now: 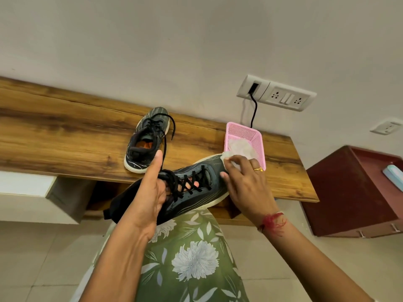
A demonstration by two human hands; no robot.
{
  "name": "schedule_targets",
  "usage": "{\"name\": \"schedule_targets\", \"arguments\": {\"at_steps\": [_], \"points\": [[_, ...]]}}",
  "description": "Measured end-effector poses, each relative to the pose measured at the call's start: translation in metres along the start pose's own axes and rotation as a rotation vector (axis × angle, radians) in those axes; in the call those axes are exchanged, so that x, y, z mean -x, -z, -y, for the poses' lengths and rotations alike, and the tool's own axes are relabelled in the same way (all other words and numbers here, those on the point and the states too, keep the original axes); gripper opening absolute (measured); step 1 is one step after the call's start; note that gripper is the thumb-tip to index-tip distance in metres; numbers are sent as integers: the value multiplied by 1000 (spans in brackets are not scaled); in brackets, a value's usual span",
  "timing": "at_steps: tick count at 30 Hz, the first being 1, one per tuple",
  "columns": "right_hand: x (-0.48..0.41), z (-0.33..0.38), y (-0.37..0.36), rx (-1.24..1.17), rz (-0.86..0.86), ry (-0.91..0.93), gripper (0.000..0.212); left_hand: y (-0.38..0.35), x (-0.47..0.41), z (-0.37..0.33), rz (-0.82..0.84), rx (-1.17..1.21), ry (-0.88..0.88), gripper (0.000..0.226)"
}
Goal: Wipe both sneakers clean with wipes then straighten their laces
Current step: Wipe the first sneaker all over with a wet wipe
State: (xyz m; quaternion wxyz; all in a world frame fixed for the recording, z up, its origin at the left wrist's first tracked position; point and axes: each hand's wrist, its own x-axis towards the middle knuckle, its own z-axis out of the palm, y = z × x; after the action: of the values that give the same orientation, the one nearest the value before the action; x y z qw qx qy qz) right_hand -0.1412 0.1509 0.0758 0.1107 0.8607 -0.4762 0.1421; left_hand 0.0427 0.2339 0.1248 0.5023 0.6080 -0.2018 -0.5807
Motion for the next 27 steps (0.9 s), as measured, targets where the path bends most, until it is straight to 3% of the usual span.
{"name": "schedule_targets", "arguments": {"at_steps": [1, 2, 5, 9, 12, 15, 17, 20, 24, 27], "points": [[0, -3, -2, 10, -36, 1, 27, 4, -3, 3, 14, 7, 13, 55], [2, -2, -5, -8, -67, -11, 25, 7, -6, 7, 29, 4, 25, 77], [13, 11, -12, -119, -96, -12, 38, 9, -12, 13, 45, 31, 65, 69], [20, 1, -10, 48, -68, 152, 37, 11, -17, 15, 26, 56, 67, 70], [11, -21, -7, 80, -92, 58, 42, 9, -17, 15, 35, 80, 61, 69], [11, -5, -12, -126, -111, -93, 42, 4, -19, 18, 28, 86, 56, 70], [21, 8, -20, -219, -60, -70, 42, 4, -20, 20, 16, 61, 68, 69], [23, -1, -21, -61, -2, 30, 51, 8, -20, 21, 8, 26, 71, 69], [12, -11, -21, -66, -98, -128, 49, 8, -21, 22, 36, 21, 39, 70], [25, 11, -27, -99, -32, 4, 52, 9, -22, 23, 60, 19, 11, 72]]}}
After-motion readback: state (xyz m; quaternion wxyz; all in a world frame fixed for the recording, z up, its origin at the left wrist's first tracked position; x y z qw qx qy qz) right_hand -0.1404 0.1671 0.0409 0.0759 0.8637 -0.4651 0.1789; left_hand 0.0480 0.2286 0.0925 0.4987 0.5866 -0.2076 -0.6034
